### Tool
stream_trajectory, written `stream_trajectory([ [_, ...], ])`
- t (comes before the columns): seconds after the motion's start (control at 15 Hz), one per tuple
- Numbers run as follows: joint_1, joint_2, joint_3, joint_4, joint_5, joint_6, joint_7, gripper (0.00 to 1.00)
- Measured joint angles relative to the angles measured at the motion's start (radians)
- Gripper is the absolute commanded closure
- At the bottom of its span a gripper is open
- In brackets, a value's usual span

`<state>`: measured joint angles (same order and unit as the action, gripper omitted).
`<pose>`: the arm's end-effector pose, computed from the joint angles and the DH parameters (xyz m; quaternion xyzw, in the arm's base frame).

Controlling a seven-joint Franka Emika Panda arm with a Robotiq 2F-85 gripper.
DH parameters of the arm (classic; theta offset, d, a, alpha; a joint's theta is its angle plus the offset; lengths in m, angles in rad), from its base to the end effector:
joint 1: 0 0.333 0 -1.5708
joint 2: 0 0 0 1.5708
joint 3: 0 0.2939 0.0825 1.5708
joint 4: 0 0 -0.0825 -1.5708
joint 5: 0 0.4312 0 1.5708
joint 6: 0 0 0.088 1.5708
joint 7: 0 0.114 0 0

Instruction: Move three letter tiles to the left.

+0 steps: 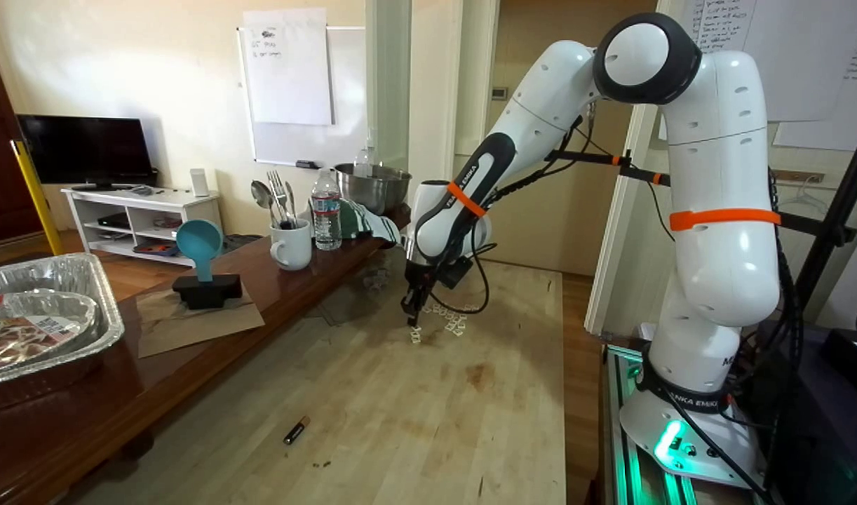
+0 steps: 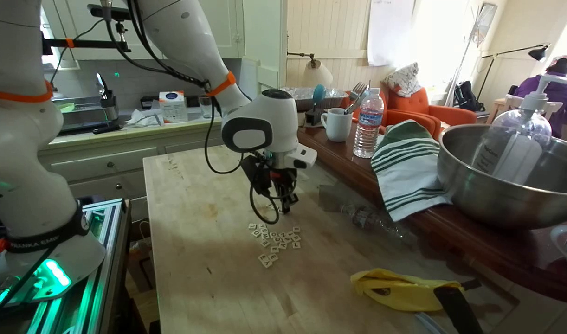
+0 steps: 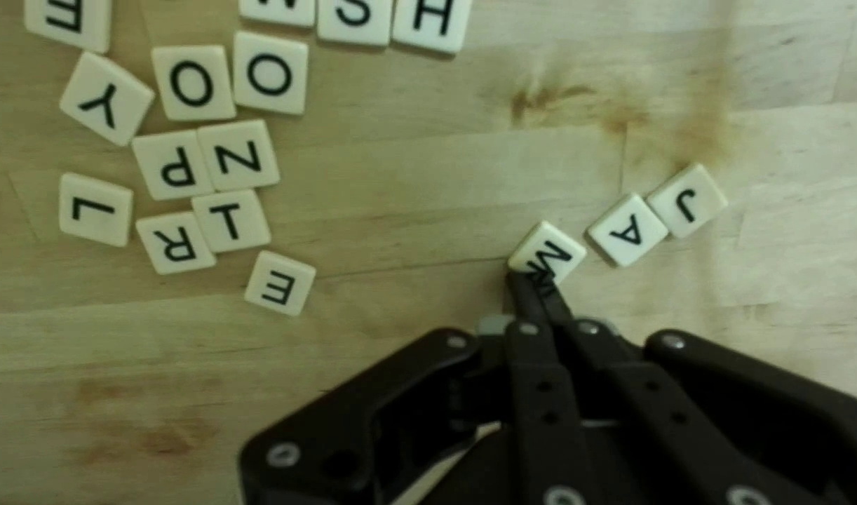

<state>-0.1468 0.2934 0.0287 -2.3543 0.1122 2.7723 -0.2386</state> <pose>0.5381 -0.0676 0.1476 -0.9977 -0.0083 -0.0659 0.0161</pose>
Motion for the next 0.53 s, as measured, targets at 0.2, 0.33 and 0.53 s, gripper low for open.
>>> stream_trajectory([
  [0.2,0.000,0.000,0.003,0.000,0.024,-0.001,0.026,1.00],
  [0.33,0.000,0.000,0.003,0.000,0.038,-0.002,0.043,1.00],
  [0.53,0.000,0.001,0.004,0.001,0.055,-0.003,0.066,1.00],
])
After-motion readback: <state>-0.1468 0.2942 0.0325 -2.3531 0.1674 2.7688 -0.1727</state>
